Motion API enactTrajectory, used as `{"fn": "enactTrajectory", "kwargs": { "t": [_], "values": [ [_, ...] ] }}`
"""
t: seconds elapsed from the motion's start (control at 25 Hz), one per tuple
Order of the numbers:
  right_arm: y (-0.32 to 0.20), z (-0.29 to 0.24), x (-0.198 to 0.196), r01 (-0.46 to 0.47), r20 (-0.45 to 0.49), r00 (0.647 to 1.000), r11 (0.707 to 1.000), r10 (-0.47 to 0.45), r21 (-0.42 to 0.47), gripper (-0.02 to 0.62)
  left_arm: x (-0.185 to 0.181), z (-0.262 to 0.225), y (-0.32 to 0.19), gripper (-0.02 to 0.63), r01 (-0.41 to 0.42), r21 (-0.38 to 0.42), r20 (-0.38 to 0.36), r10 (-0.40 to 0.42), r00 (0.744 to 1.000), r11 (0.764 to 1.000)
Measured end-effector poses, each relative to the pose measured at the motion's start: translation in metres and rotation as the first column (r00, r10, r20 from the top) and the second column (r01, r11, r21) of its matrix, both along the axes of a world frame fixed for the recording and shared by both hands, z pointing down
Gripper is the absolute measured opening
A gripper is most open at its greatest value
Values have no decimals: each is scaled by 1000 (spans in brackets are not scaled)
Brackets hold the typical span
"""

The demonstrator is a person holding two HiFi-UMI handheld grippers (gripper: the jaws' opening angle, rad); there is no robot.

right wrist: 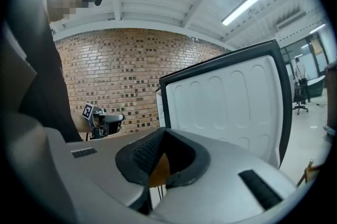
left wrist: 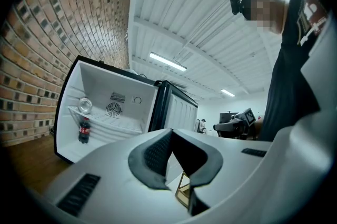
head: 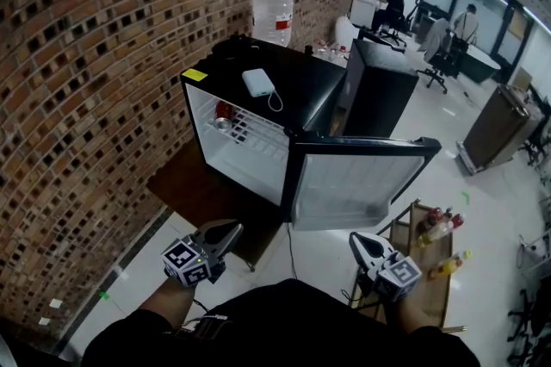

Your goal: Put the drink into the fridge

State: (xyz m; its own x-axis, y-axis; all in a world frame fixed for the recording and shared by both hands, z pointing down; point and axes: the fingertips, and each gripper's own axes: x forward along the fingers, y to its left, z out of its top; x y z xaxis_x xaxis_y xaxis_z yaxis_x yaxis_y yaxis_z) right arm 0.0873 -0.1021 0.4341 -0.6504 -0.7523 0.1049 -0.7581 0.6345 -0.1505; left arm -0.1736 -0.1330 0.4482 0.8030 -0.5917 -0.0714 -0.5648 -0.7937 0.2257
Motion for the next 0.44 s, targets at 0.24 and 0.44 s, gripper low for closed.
{"fn": "enactTrajectory", "kwargs": {
  "t": [0.24, 0.44],
  "values": [
    [-2, 0, 0, 6, -4, 1000, 1000, -6, 4, 11, 0, 0, -2, 0, 3, -2, -1, -3, 1000, 1000],
    [-3, 0, 1, 7, -4, 1000, 1000, -7, 1, 11, -2, 4, -2, 0, 2, -5, 14, -2, 1000, 1000]
  ]
}}
